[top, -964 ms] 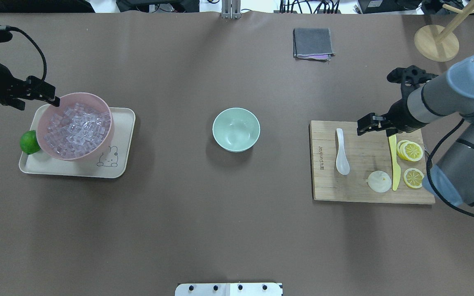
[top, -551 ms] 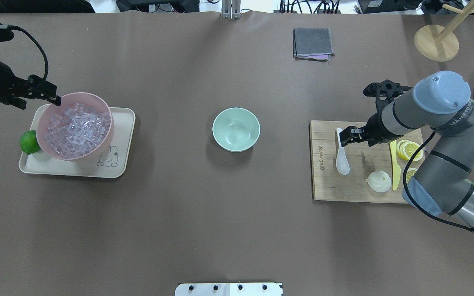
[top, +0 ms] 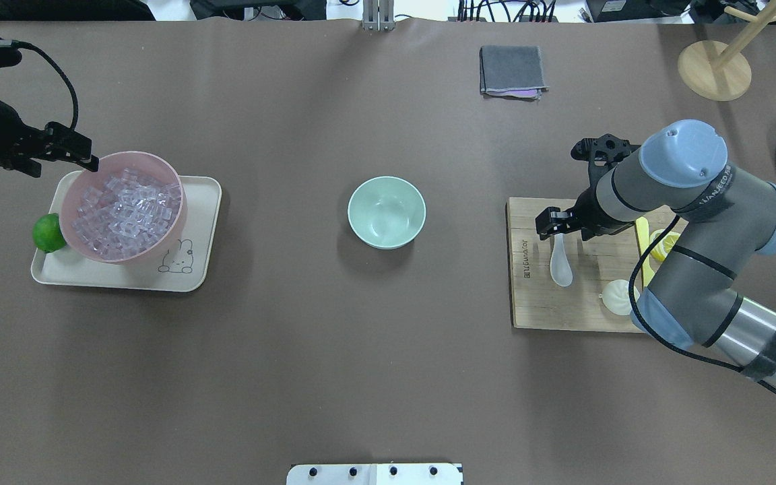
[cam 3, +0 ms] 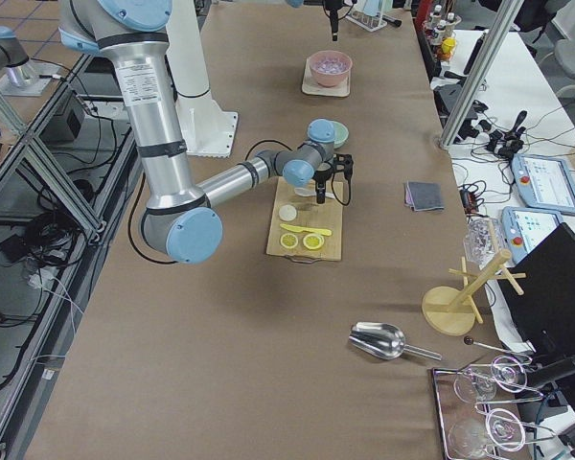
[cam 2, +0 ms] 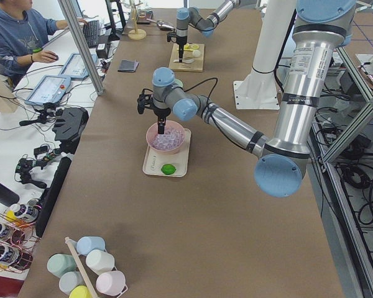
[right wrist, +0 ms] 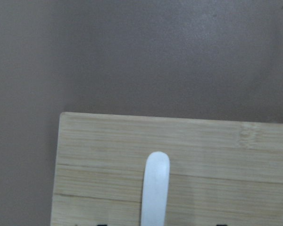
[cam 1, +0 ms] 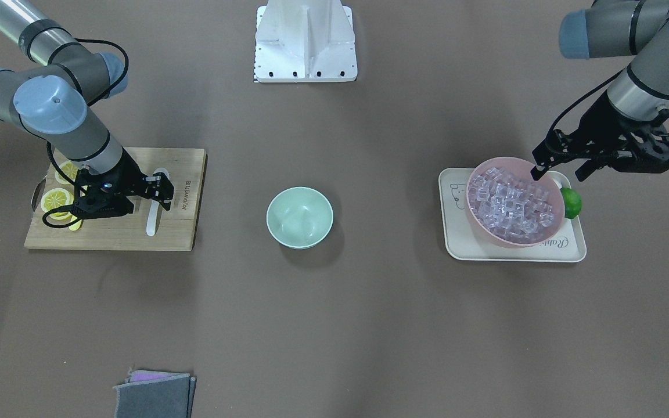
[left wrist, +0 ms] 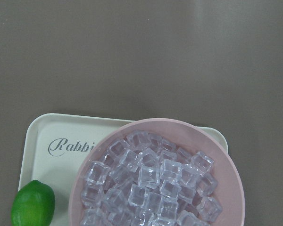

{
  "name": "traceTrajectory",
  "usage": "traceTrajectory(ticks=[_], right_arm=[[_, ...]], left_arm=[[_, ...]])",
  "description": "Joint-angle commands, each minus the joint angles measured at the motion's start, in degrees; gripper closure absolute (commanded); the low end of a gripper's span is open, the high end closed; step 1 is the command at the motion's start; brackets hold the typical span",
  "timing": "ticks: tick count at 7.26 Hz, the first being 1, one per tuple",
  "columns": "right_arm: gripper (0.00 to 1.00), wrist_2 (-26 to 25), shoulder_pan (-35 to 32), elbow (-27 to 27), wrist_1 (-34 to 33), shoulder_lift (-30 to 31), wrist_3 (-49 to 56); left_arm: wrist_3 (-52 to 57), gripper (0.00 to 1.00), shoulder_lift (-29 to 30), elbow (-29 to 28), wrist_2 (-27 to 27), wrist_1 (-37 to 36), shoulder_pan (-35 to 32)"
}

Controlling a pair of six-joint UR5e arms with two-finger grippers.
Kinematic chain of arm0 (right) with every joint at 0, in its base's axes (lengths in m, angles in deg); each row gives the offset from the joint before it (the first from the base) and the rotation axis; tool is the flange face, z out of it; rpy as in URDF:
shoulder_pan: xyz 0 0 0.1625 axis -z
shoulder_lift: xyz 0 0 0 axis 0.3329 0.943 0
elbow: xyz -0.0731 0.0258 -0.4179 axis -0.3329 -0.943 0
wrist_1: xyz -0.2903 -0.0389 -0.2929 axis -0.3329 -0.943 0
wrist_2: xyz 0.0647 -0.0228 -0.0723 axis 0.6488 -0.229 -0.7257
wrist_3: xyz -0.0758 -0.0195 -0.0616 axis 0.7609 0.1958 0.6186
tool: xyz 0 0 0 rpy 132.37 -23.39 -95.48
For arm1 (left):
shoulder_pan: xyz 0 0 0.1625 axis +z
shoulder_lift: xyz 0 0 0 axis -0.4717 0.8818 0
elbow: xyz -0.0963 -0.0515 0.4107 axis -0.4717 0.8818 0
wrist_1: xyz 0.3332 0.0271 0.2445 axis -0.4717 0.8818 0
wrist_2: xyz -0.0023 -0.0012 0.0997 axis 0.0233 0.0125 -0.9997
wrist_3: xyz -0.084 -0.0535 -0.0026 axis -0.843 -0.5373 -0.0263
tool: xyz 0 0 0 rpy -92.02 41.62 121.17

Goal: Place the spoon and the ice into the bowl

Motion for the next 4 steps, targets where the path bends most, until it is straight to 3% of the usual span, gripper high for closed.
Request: traceTrajectory(ticks=[1,2,3,4], right_arm=[[0.33,-0.6,0.5,-0.4,0.0,-0.1,-0.2],[0.53,-0.6,0.5,-0.4,0.0,-0.1,-0.2],[0.99,-0.6,0.4,-0.4,0.0,0.0,-0.4],[1.00,-0.5,0.4,-0.4,0.0,0.0,-0.3]], left_arm=[[0.0,0.03,0.0,0.0,0.0,0.0,0.0],[0.0,0.03,-0.2,0.0,0.0,0.0,0.0],[0.0,0.03,-0.2,0.1,0.0,0.0,0.0],[-0.1,0.03,-0.3,0.1,0.0,0.0,0.0]])
